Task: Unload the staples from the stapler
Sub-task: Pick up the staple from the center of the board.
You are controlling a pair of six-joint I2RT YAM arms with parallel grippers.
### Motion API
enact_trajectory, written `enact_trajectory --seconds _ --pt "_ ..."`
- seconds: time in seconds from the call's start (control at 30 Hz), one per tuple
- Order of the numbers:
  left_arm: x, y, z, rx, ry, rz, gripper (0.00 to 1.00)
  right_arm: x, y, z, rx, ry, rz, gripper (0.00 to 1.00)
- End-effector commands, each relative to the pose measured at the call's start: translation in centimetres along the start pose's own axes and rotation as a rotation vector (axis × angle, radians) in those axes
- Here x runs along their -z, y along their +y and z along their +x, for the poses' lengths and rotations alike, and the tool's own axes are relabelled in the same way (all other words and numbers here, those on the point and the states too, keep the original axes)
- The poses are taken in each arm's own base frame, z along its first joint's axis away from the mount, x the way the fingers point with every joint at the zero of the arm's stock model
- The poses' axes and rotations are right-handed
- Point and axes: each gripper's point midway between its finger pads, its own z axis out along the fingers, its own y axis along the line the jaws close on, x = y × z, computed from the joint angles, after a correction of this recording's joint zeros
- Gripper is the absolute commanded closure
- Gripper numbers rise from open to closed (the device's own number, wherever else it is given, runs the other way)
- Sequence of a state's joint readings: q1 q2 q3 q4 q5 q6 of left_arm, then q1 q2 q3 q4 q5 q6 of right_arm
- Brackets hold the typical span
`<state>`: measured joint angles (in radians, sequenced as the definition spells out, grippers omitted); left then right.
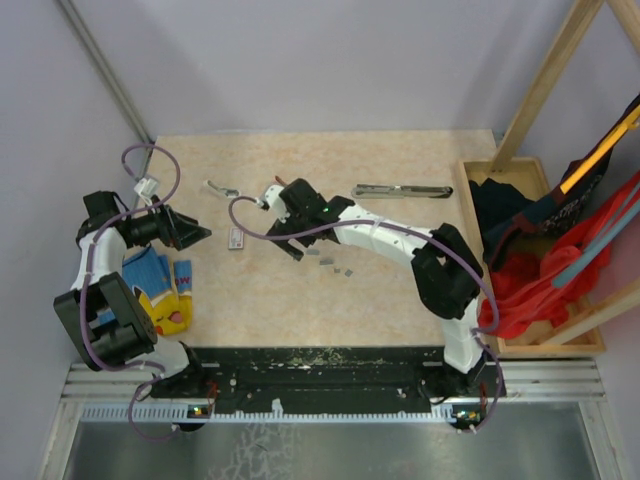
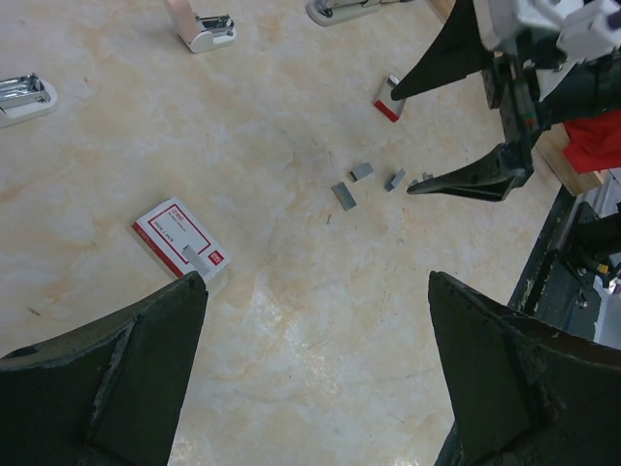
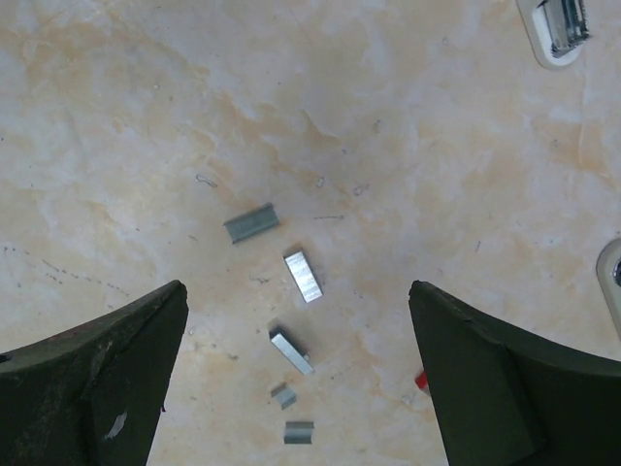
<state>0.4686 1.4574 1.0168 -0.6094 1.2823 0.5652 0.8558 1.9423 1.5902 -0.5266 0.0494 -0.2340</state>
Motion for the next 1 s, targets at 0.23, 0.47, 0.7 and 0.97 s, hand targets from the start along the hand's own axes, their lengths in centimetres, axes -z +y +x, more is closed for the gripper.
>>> enact_trajectory --seconds 0.23,0.47,0.7,0.97 --pt "0.3 0.0 -0.3 -0.026 -0.012 -0.006 0.00 -3.8 1.0 0.4 0.097 0.003 0.066 0.03" --pt "0.3 0.0 -0.3 -0.023 -0.015 -0.001 0.00 -5.5 1.1 1.6 0.112 0.038 0.085 0.03" --pt "0.4 0.0 -0.3 -0.022 -0.020 -0.001 0.00 -6.2 1.1 2.5 0.116 0.055 0.098 0.03" --pt "0.5 0.0 -0.4 -0.020 -0.025 0.002 0.00 -6.7 0.6 3.2 0.130 0.075 0.131 0.02"
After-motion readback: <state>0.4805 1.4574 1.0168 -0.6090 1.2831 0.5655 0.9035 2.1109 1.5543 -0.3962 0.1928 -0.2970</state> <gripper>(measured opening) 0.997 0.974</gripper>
